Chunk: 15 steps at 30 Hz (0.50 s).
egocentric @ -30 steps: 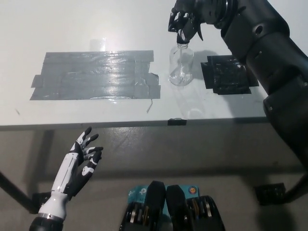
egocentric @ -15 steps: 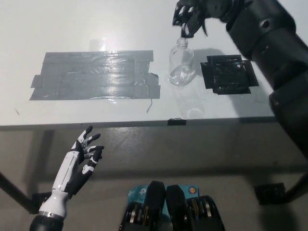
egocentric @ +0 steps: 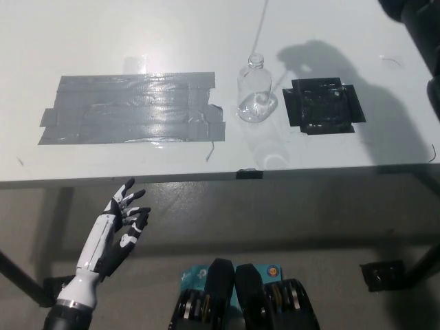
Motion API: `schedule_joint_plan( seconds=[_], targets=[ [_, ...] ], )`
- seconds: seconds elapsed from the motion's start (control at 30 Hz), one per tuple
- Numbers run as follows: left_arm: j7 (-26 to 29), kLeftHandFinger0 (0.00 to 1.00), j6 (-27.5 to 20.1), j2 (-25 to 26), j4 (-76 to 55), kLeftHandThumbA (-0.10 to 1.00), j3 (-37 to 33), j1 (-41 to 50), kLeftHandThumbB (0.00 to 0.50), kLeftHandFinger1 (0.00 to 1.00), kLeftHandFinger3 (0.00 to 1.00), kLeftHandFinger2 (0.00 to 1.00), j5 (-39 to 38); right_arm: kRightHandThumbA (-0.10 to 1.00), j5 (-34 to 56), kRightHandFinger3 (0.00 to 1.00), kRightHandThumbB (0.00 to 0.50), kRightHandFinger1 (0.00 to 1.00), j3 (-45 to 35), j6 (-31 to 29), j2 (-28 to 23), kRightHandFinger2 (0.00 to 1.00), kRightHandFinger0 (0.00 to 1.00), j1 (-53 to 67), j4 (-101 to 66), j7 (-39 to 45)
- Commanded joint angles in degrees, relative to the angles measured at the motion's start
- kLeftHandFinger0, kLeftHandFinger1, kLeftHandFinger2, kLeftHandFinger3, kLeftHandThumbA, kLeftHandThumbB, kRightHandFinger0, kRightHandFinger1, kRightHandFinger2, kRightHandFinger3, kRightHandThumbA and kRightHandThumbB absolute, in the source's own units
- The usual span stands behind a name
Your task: The robot grabs the black lid of the spray bottle on the desk and places it on the black area of the desk
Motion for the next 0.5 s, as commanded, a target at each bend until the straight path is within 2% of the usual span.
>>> schedule_joint_plan(
  seconds=[0.0,0.07,0.1,0.13,0.17,0.2,0.23,0.27,0.3,0.37,0.4,0.47],
  targets=[
    [0.04,0.65,-3.01,1.27,0.08,0.81,-0.2,-0.97,0.155,0.74,1.0,0.88,0.17,-0.1,3.09,0.54,0.363,0.83,-3.09,-3.06,-3.38,0.79,1.0,-5.23,-2.09,-0.87],
    [0.02,0.65,-3.25,1.23,0.31,0.81,-0.26,-0.96,0.153,0.74,1.0,0.88,0.15,-0.09,4.14,0.53,0.375,0.83,-4.59,-3.12,-3.97,0.78,1.0,-4.82,-1.94,-1.32],
    [0.08,0.65,-3.0,1.17,0.02,0.81,-0.28,-0.82,0.152,0.73,1.0,0.88,0.31,-0.07,4.84,0.49,0.404,0.72,-5.8,-3.24,-4.54,0.68,0.85,-4.21,-1.87,-2.9],
    [0.06,0.65,-2.95,1.13,-0.11,0.82,-0.26,-0.57,0.151,0.73,1.0,0.88,0.22,-0.07,5.21,0.47,0.407,0.63,-6.73,-3.77,-4.94,0.61,0.7,-3.54,-1.71,-4.28],
    [0.09,0.65,-3.05,1.09,-0.08,0.82,-0.27,-0.45,0.152,0.73,1.0,0.88,0.22,-0.09,5.57,0.49,0.397,0.55,-7.57,-4.57,-5.43,0.55,0.62,-2.78,-1.83,-5.32],
    [0.15,0.65,-3.18,1.07,-0.05,0.82,-0.28,-0.3,0.152,0.73,1.0,0.88,0.32,-0.1,6.23,0.5,0.389,0.56,-8.66,-4.78,-5.93,0.54,0.59,-1.82,-1.6,-6.41],
    [0.22,0.65,-3.32,1.04,-0.01,0.82,-0.29,-0.18,0.151,0.73,1.0,0.88,0.39,-0.1,6.43,0.51,0.404,0.71,-9.28,-4.5,-6.11,0.64,0.75,-1.2,-1.37,-7.26],
    [0.3,0.65,-3.47,1.02,-0.04,0.82,-0.24,0.07,0.15,0.73,1.0,0.88,0.4,-0.1,6.4,0.51,0.407,0.76,-9.62,-4.16,-6.06,0.66,0.82,-0.78,-1.24,-7.94],
    [0.38,0.65,-3.6,1.01,0.0,0.81,-0.23,0.22,0.148,0.73,1.0,0.88,0.47,-0.1,7.68,0.53,0.395,0.77,-11.3,-4.04,-6.3,0.69,0.89,0.64,-0.84,-8.76],
    [0.52,0.65,-3.85,1.0,0.19,0.82,-0.13,0.34,0.145,0.73,1.0,0.88,0.52,-0.1,8.04,0.54,0.385,0.72,-12.55,-4.9,-6.51,0.66,0.82,3.04,-0.16,-11.17],
    [0.66,0.65,-4.09,1.08,0.28,0.82,-0.1,0.35,0.144,0.73,1.0,0.88,0.74,-0.1,8.15,0.53,0.374,0.66,-13.09,-4.72,-6.5,0.63,0.7,4.12,0.11,-12.29],
    [0.66,0.64,-3.84,0.88,0.0,0.82,-0.06,0.81,0.147,0.73,1.0,0.88,0.61,-0.1,9.67,0.53,0.351,0.54,-15.31,-3.57,-6.53,0.55,0.54,6.98,0.52,-14.35]
  ],
)
